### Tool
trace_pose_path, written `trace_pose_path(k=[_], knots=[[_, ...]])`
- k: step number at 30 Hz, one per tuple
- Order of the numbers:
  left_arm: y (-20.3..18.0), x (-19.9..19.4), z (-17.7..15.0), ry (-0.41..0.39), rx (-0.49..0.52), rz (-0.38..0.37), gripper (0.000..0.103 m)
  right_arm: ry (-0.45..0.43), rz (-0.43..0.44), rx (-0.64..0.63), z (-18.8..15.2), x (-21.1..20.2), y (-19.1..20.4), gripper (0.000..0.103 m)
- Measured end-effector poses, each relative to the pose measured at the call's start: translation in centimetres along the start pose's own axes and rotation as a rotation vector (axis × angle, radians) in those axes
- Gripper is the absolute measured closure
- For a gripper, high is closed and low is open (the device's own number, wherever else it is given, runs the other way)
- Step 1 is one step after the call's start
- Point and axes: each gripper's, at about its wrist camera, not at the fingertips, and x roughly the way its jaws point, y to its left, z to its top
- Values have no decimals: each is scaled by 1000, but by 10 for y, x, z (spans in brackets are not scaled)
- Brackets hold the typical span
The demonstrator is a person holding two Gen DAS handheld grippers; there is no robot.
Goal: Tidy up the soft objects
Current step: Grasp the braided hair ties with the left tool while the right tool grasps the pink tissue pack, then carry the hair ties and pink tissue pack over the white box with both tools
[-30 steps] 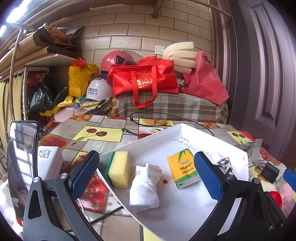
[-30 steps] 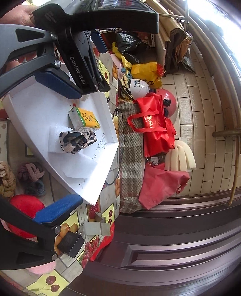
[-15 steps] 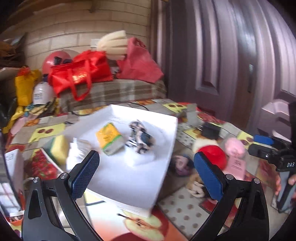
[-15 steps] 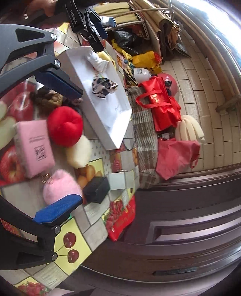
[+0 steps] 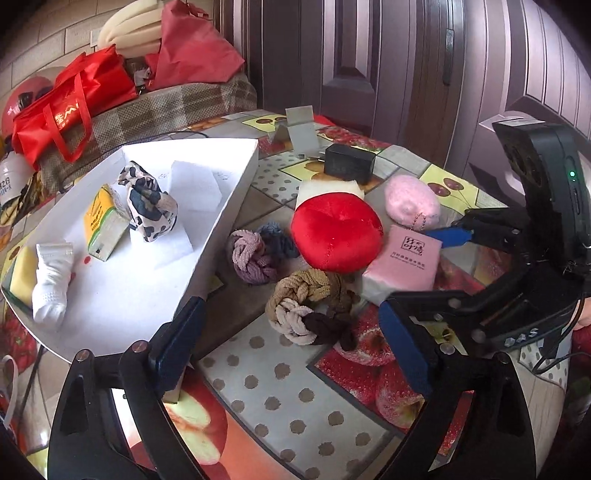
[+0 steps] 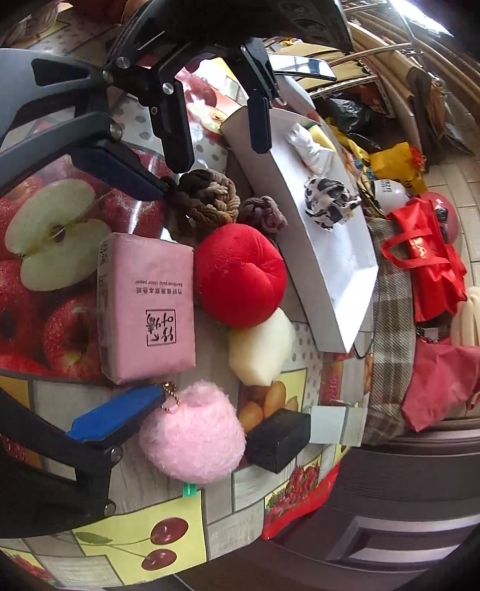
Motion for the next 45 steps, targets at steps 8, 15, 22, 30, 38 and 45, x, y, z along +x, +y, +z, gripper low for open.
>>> trace_pose_path(k=[8,15,22,30,38,45], knots=[[-16,17,1,73,78,48,11,-95,31,127,-10,-28,-28,30],[-18,38,8,132,53,68,49,-138,33,232,-14,-38,-48,30],[-18,8,6,-13,34,79,68,-186,-13,225,-14,-47,-45,30],[-9,-51,-7,-316,-37,164,67,-375,-94,209,-14,-75,-36,30],[3,-62,-11,-360,-95,174,67,-412,-91,207,-9,-72,-25,30],[12,-64,-14,-369,-130,180,67,-427,-99,159,-4,-67,-5,30]])
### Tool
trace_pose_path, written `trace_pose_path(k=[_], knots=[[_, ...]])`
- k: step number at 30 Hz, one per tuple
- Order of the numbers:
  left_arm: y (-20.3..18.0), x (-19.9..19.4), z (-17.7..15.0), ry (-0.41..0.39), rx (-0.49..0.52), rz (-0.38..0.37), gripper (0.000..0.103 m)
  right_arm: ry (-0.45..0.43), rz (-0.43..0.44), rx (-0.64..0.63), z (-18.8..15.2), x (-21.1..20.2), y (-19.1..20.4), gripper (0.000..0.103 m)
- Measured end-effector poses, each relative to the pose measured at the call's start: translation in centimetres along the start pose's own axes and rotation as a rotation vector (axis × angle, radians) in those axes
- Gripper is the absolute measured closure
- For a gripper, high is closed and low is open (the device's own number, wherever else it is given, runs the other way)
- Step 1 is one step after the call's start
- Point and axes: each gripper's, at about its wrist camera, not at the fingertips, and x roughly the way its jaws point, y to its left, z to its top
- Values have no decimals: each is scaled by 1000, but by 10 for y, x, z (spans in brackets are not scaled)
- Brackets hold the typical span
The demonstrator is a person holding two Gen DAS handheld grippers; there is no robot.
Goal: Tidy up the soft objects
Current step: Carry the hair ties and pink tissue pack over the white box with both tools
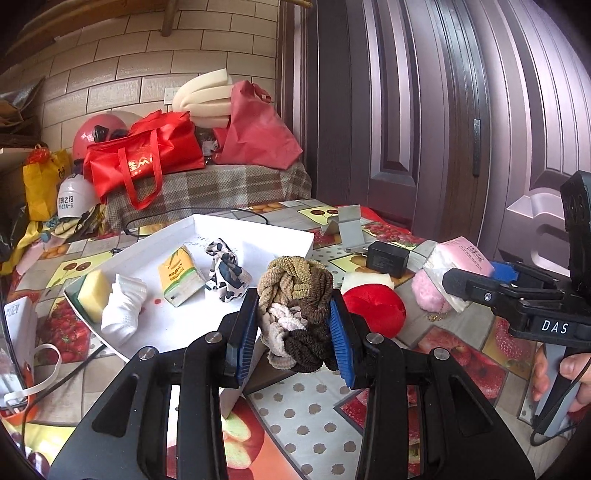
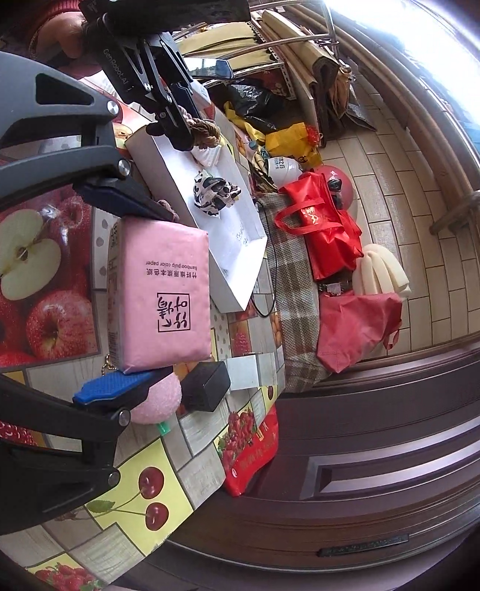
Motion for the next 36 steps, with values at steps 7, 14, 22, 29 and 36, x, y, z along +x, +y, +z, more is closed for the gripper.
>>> trace_pose_path(k=[7,14,22,29,36], knots=[[10,-4,-1,-24,-13,29,67,-20,3,-25,0,3,15,30],[26,-6,-1,-32,-29,70,67,-13,23,-67,1,11,31,30],[54,-2,-1,-33,-59,134,67,26,78,-121,0,29,62,30],[84,0,0,-39,-92,198,67,21,101,-183,2,45,87,30],[112,7,0,-32,-140,261,67,17,131,-208,6,61,109,30]])
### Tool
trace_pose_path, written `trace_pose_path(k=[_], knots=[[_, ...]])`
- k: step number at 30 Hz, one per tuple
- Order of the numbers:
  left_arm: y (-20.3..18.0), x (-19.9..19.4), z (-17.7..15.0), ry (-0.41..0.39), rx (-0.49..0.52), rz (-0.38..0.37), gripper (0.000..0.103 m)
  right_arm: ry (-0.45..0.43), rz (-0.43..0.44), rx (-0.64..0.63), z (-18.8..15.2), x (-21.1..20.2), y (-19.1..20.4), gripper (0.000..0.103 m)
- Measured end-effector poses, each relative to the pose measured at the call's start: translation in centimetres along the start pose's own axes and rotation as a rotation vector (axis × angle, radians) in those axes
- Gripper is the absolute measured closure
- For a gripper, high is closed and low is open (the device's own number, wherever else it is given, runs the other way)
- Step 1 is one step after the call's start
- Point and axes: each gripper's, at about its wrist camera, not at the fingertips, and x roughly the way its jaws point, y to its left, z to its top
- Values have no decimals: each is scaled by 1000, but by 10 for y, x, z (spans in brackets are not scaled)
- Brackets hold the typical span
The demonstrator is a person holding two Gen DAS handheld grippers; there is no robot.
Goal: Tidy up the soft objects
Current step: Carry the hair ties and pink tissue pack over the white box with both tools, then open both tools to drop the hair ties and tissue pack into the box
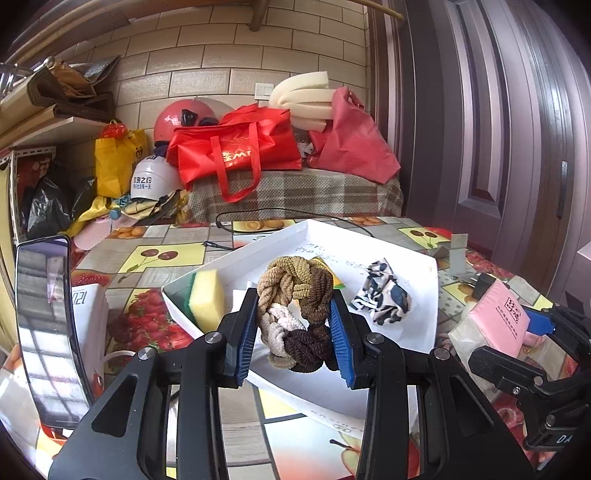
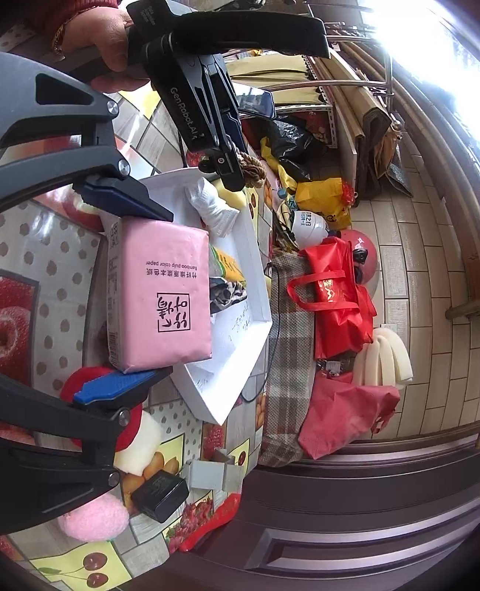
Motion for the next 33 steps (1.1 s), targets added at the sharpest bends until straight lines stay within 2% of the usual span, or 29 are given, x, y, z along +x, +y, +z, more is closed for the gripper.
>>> trace_pose_path(k=[6,13,16,19,21,24,28,31,33], knots=[[17,16,4,14,-33,53,66,34,50,-31,10,28,21,30],[23,32,9,34,-50,78,66,172,95,-30,20,79,35,30],[19,37,10,36,-30,75,66,225,81,-24,21,97,35,30],[16,43,13,39,-19,75,66,264,26,15,22,112,26,30],[15,48,15,44,-20,75,66,266,-31,61,24,118,16,30],[15,57,17,59,-24,79,66,223,-120,107,31,121,2,30],[14,74,21,87,-24,101,66,171,-159,120,36,121,-2,30],[10,79,22,98,-14,124,61,161,-161,97,38,120,2,28],[11,74,22,75,-20,141,49,157,-167,88,39,120,3,23]])
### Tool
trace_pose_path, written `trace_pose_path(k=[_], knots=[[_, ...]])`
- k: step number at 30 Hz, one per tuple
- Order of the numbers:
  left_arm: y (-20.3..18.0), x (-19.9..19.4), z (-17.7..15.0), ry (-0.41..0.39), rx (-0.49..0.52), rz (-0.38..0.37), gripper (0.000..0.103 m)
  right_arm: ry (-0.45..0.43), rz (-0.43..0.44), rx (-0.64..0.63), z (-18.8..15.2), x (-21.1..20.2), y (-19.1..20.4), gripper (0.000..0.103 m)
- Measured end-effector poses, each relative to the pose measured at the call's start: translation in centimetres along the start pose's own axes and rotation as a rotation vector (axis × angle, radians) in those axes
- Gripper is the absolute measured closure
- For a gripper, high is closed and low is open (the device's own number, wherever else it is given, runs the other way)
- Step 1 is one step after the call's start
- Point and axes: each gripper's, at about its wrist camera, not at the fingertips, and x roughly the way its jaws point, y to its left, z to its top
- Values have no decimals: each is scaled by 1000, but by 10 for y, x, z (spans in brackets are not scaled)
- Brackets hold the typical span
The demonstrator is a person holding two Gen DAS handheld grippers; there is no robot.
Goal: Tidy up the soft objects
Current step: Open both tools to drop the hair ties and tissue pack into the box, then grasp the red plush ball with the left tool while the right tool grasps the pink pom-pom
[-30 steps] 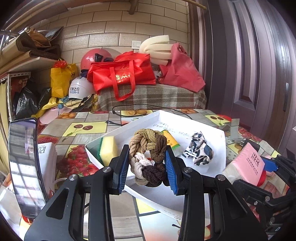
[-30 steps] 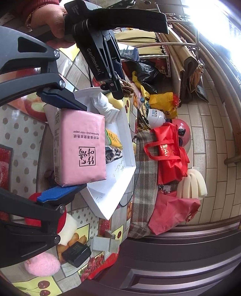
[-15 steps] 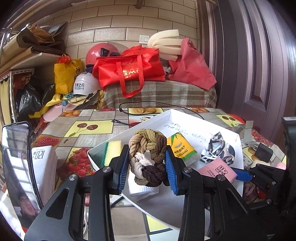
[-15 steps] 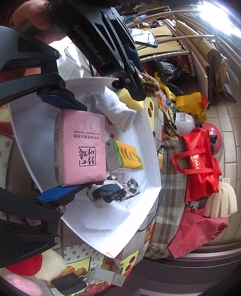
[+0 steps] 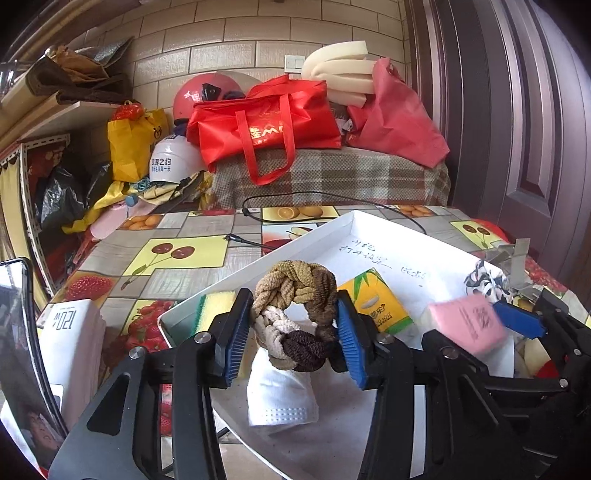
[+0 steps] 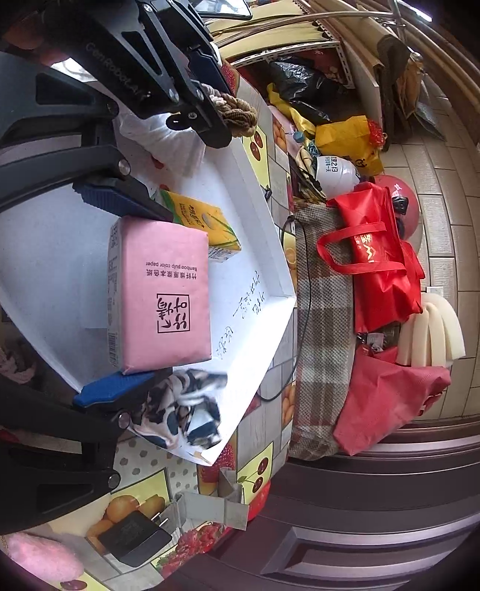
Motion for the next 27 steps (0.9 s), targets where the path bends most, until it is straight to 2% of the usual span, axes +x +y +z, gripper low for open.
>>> trace_pose_path(k=[2,3,4,7,10,23,27], knots=[[0,-6,-1,-34,-3,19,6,3,-11,-7,1,2,1,10],[0,-9,-1,-52,-1,24,0,0,-17,-16,1,1,3,7],[-2,-12,-1,-67,6,27,0,-5,-24,-28,1,1,5,0],[-4,-16,-1,-82,21,34,0,-33,-40,-70,1,-4,12,0],[-1,-16,0,-83,-7,41,0,-50,-47,-90,0,-7,15,0],[12,-23,0,-129,-82,89,0,-113,-22,-34,-5,-26,7,0],[12,-24,-2,-134,-78,99,0,-131,-15,-25,-11,-39,5,0]])
